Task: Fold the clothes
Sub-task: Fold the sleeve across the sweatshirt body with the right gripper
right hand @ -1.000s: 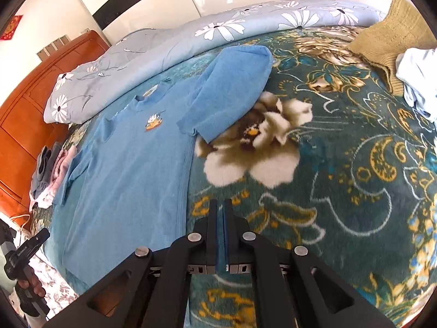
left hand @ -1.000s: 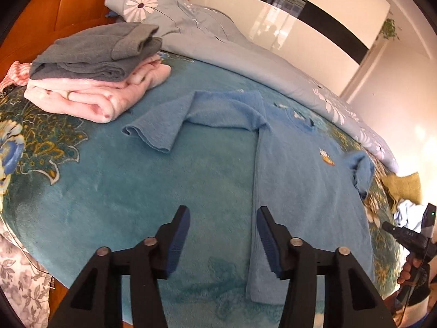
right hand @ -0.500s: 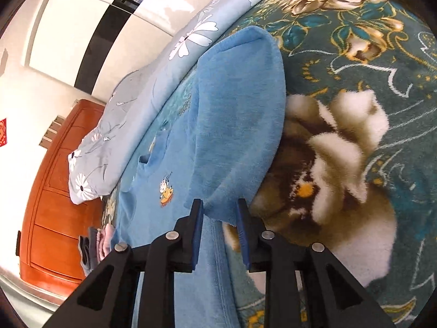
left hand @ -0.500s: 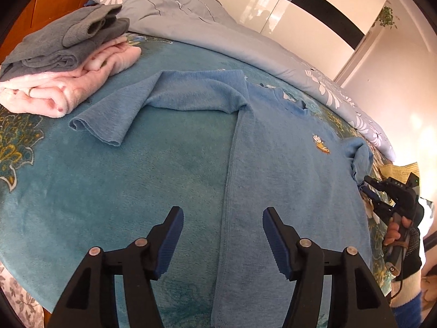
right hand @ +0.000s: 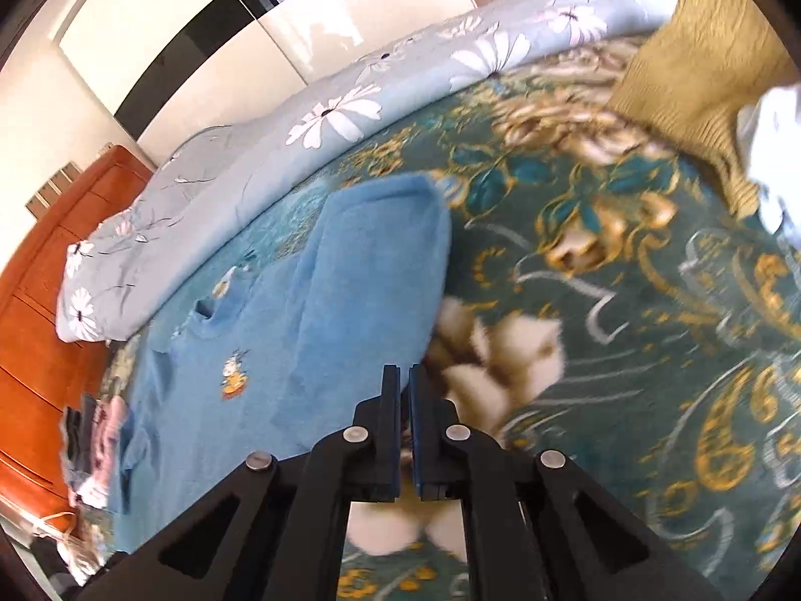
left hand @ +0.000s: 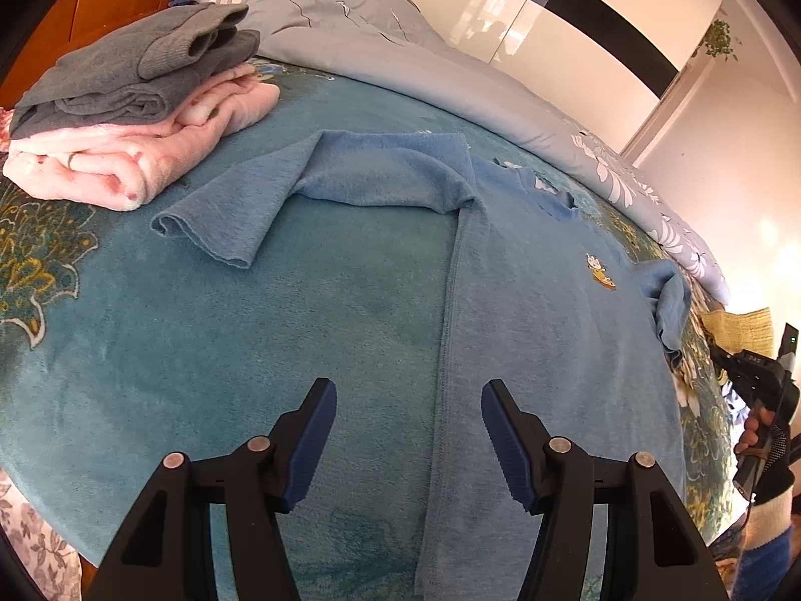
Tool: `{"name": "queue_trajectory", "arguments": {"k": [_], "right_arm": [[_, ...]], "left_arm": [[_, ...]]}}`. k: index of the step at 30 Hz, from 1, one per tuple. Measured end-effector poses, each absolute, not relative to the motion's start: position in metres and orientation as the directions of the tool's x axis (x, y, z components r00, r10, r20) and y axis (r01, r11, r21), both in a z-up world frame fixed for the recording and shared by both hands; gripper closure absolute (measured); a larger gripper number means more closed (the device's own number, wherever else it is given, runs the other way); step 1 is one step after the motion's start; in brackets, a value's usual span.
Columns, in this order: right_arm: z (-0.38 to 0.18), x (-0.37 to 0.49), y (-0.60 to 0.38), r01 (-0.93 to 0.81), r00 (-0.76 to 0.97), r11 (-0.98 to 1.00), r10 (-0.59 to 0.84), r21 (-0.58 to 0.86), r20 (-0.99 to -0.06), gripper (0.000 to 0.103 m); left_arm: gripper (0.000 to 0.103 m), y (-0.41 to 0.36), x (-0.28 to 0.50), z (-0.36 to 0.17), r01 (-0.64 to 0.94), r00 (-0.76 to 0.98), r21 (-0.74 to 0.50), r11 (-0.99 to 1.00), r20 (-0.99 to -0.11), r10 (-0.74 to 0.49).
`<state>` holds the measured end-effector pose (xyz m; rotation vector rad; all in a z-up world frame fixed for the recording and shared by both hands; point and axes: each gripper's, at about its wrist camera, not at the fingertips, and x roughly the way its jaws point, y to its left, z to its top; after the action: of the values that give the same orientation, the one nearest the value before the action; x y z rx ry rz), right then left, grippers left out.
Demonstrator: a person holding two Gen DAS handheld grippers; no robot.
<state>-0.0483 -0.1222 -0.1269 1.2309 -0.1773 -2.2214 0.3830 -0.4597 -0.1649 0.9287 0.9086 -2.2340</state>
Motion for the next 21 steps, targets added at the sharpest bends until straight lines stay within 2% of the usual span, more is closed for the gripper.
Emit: {"name": "queue_trajectory", "arguments": {"k": [3, 8, 10, 11, 12, 13, 19, 20, 21], "right_arm": [[-0.116, -0.057, -0.102, 0.439, -0.365, -0.795, -0.583, 0.418, -0.726, 0.099], [-0.142, -0.040, -0.127, 0.447, -0.237, -0.726, -0.660, 0.523, -0.713, 0.099], [-0.155, -0.033, -0.143, 0.440, -0.199, -0.710, -0.674, 0.549, -0.712, 0.088], [-0.160, -0.030, -0.150, 0.435, -0.189, -0.706, -0.678, 0.558, -0.711, 0.069], [-0.164, -0.028, -0.156, 0.429, -0.182, -0.702, -0.684, 0.569, -0.707, 0.055], [-0.168, -0.026, -0.161, 0.423, -0.174, -0.697, -0.690, 0.579, -0.703, 0.054], [-0.177, -0.019, -0.176, 0.368, -0.223, -0.731, -0.669, 0.574, -0.709, 0.054], [-0.177, -0.021, -0.175, 0.364, -0.223, -0.729, -0.672, 0.579, -0.706, 0.063], [-0.176, -0.023, -0.173, 0.372, -0.221, -0.731, -0.669, 0.572, -0.710, 0.089]], "left_arm": [[0.039, -0.462, 0.381, -0.164, 0.692, -0.620, -0.386, -0.610, -0.751, -0.228], [0.039, -0.460, 0.375, -0.163, 0.679, -0.635, -0.407, -0.611, -0.743, -0.211], [0.039, -0.457, 0.374, -0.159, 0.677, -0.629, -0.388, -0.625, -0.747, -0.218], [0.039, -0.457, 0.375, -0.157, 0.679, -0.625, -0.378, -0.630, -0.748, -0.224], [0.039, -0.457, 0.377, -0.156, 0.682, -0.620, -0.371, -0.630, -0.750, -0.230], [0.039, -0.458, 0.378, -0.156, 0.687, -0.615, -0.365, -0.629, -0.753, -0.235], [0.039, -0.463, 0.383, -0.160, 0.705, -0.596, -0.355, -0.614, -0.766, -0.241], [0.039, -0.463, 0.383, -0.160, 0.706, -0.592, -0.351, -0.615, -0.769, -0.241], [0.039, -0.463, 0.383, -0.161, 0.706, -0.590, -0.349, -0.616, -0.771, -0.239]]}}
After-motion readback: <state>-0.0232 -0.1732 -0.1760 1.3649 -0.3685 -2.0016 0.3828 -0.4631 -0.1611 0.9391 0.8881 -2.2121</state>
